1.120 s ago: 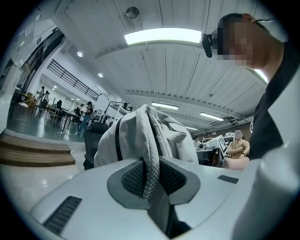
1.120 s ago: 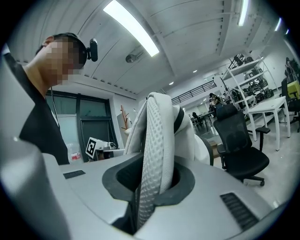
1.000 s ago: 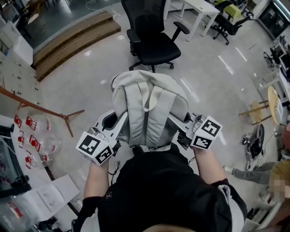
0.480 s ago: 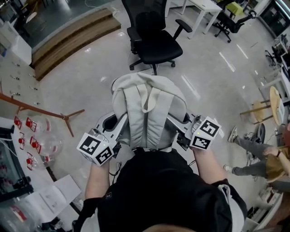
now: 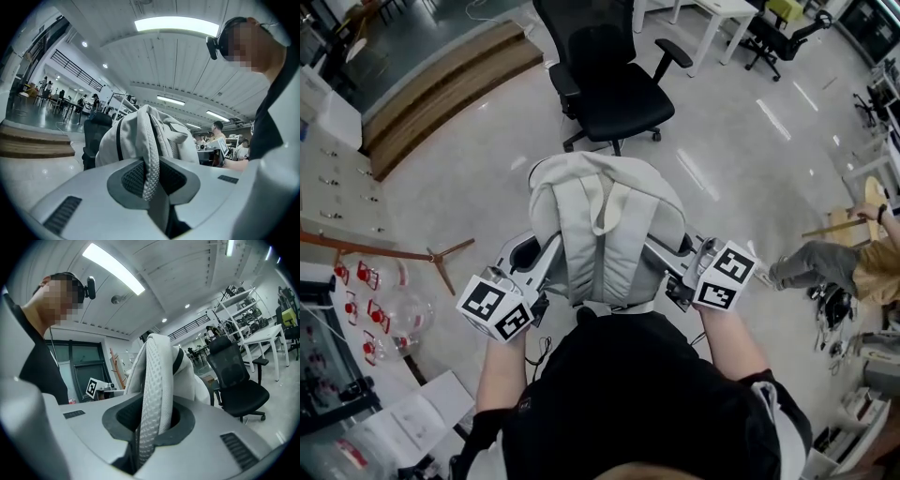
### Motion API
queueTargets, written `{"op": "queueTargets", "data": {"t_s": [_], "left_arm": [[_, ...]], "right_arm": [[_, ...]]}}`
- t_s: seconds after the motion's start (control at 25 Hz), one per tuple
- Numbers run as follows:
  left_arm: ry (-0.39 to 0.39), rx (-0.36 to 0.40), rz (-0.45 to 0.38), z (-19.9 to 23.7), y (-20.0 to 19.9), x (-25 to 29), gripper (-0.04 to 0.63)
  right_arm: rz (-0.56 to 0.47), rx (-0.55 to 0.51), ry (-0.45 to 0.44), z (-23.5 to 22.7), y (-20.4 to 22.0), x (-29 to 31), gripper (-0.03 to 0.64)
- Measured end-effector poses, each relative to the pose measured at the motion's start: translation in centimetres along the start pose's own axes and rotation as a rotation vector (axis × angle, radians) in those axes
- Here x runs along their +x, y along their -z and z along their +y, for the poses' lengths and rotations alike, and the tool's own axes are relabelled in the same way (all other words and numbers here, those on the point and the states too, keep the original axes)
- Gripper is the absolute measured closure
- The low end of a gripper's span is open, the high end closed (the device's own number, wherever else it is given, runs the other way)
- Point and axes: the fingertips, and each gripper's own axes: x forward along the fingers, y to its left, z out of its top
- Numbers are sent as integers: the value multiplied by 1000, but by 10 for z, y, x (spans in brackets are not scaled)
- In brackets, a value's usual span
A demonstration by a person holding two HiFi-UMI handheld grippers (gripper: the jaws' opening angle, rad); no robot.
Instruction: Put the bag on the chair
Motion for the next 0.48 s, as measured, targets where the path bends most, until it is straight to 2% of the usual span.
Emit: {"op": "queueTargets", "data": {"t_s": [0.48], "left_arm": [[-12,30,35,-10,-30,117,529]], "right_arm": [[-47,-32,-20,-101,-57,-46,552]]}}
